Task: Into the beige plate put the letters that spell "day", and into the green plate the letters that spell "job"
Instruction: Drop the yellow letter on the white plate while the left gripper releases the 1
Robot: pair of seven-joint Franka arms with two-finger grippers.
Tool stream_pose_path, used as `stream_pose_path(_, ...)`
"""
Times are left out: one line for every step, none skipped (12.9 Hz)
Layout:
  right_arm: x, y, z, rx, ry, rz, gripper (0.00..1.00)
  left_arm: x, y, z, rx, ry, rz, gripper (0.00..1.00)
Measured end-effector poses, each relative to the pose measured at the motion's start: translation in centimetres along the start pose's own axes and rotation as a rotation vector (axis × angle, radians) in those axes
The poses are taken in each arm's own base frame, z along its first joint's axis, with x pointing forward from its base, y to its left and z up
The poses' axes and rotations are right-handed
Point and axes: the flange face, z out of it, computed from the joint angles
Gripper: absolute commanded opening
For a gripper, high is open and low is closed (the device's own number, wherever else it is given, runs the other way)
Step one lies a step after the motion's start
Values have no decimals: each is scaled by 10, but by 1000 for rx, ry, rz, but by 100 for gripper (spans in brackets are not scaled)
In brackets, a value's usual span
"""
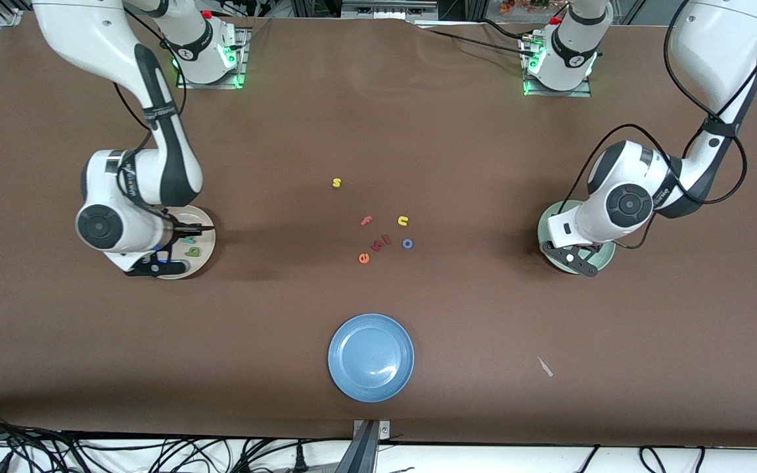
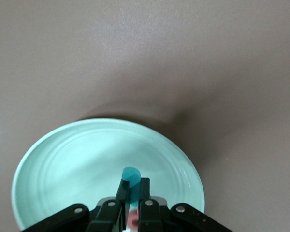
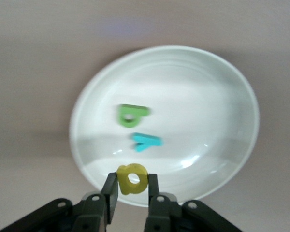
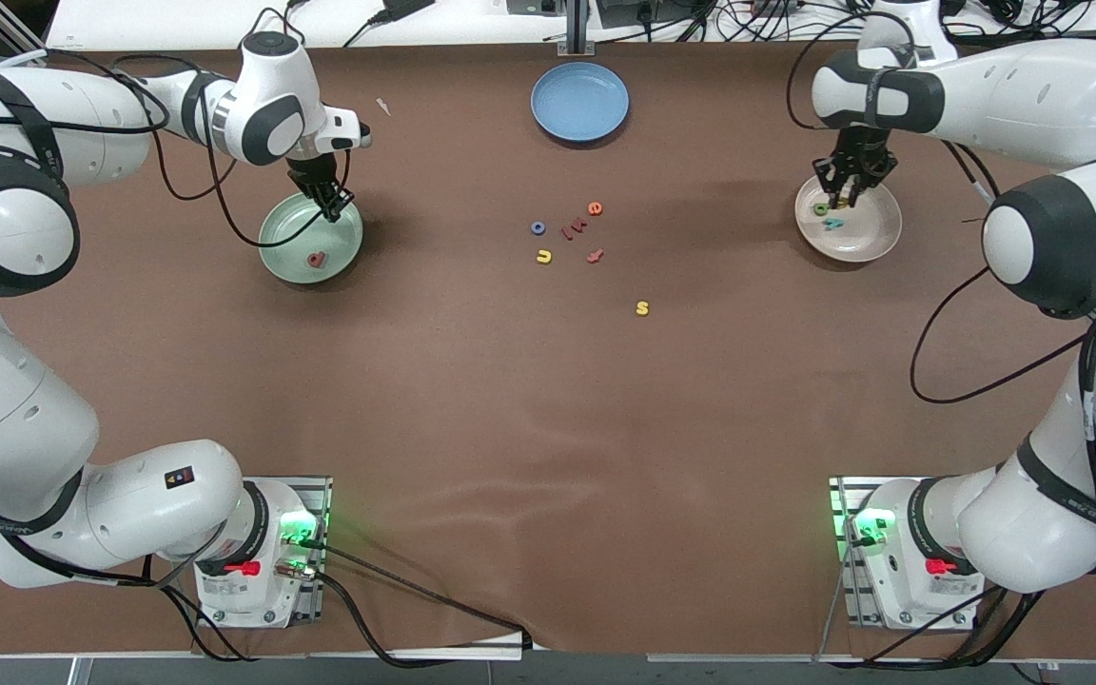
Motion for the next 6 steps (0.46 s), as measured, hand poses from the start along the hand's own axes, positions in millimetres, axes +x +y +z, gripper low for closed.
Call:
stream_pose_path(2, 16, 7, 5, -11, 23, 100, 1, -1, 9, -13, 11, -2, 5)
stream_pose_path(3, 26, 10, 8, -16, 36, 100, 1, -3, 17, -26, 18, -5, 5)
stream_pose_path(4, 25, 9, 9, -14, 35, 100, 1, -3, 26, -38, 24, -7, 8)
stream_pose_path(5, 16, 4, 9, -4, 21, 100, 1, -2, 33, -48, 31, -8, 23)
stream_pose_path(6, 1, -2, 11, 6, 3, 100, 1, -1, 38, -55, 36, -7, 59)
stream_pose_path(6, -14, -9, 19, 8, -10, 100, 0, 0, 41, -59, 36, -5, 100)
